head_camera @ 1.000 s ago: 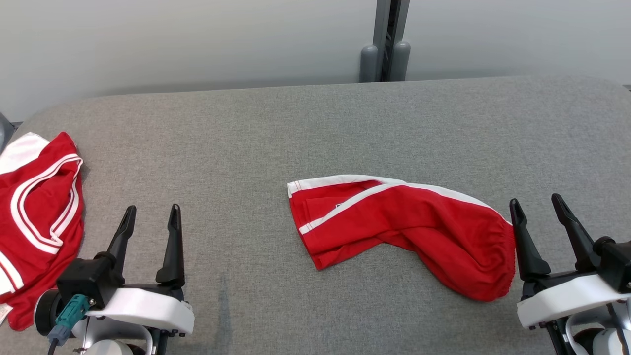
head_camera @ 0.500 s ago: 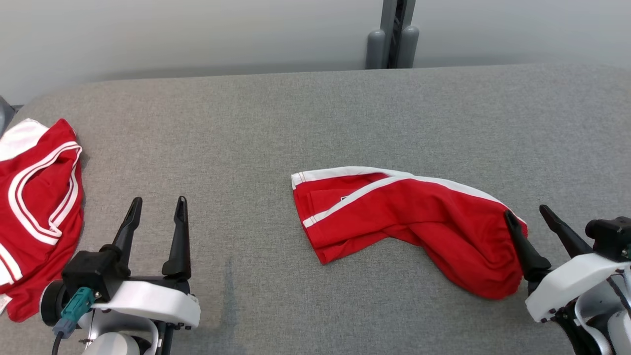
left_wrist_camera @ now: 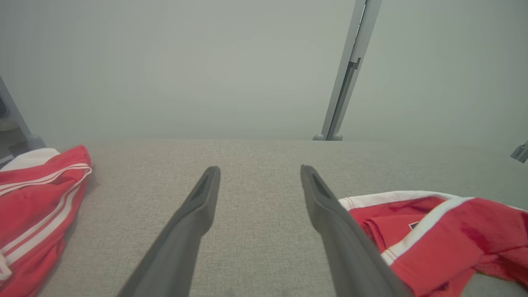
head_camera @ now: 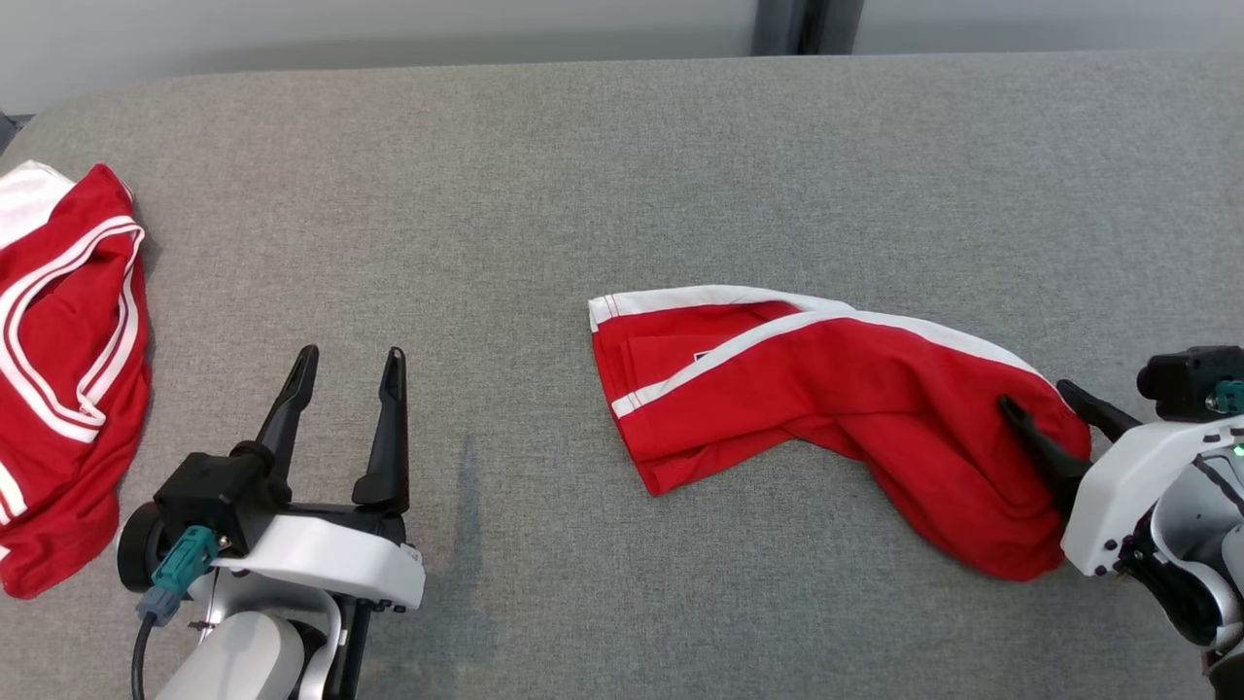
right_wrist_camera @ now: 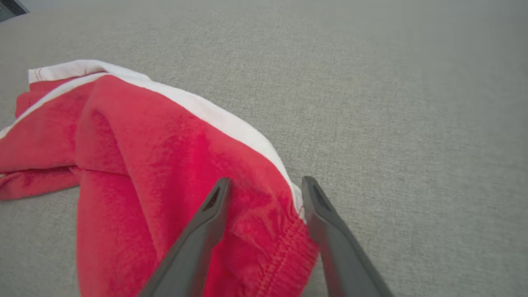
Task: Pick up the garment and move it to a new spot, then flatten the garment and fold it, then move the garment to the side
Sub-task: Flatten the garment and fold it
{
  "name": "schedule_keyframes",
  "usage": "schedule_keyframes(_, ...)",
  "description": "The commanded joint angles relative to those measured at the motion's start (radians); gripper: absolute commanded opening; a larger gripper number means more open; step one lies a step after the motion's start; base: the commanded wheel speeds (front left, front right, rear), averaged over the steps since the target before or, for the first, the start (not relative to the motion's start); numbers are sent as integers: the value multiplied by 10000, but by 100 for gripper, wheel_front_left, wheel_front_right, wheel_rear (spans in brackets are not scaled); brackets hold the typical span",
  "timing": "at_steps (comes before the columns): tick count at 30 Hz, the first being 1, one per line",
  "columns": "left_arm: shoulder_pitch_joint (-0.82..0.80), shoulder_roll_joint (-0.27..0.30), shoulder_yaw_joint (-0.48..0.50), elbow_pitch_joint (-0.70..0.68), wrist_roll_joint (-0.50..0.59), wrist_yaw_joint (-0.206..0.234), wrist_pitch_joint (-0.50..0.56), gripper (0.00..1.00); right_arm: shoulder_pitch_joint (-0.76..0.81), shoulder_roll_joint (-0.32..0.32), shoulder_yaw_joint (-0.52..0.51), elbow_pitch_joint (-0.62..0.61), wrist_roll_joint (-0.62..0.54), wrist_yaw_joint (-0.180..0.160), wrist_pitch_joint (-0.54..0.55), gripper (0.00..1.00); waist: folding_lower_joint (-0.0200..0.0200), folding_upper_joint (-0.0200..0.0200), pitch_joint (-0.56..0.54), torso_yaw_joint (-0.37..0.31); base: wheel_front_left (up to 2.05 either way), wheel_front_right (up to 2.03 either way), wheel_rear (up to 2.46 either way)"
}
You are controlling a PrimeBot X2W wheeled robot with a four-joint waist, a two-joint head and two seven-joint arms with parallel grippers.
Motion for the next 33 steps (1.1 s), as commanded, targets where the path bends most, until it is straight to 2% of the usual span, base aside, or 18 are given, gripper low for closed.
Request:
schedule_keyframes(1, -184, 10, 20, 48, 82, -40, -56, 100, -183, -129, 25, 4, 145, -3, 21, 30, 0, 0, 30, 6, 0, 0, 0)
schedule_keyframes(2, -233, -4, 30, 93, 66, -65, -74, 100, -247, -240, 216, 42, 255, -3, 141, 0, 0, 0, 52, 4, 0, 0, 0)
schedule_keyframes(8, -401, -53, 100, 312, 15, -166, -193, 100, -843, -770, 657, -193, 664, -3, 89, 0, 0, 0, 92, -30, 0, 0, 0)
schedule_keyframes(12, -458, -73, 147, 392, 4, -204, -254, 100, -1614, -1022, 530, -610, 121, -3, -620, 0, 0, 0, 105, -87, 0, 0, 0)
schedule_keyframes(14, -500, -68, 165, 423, 12, -218, -260, 100, -1952, -907, 389, -795, -334, -5, -1039, 0, 0, 0, 111, -133, 0, 0, 0)
schedule_keyframes(19, -563, -46, 178, 435, 20, -220, -301, 100, -2077, -269, -146, -1401, -2178, -5, -1977, 0, 0, 0, 141, -257, 0, 0, 0)
schedule_keyframes(25, -596, -82, 158, 438, -42, -234, -329, 100, -298, 872, -734, -1891, -4114, -5, -2365, 0, 0, 0, 221, -348, 0, 0, 0)
schedule_keyframes(29, -586, -53, 162, 456, -104, -274, -310, 100, 1082, 1679, -1022, -1807, -4639, -5, -2646, 0, 0, 0, 254, -452, 0, 0, 0)
schedule_keyframes(33, -591, -7, 159, 463, -110, -285, -278, 100, 1765, 2278, -1286, -1475, -4749, -5, -2941, 0, 0, 0, 255, -546, 0, 0, 0)
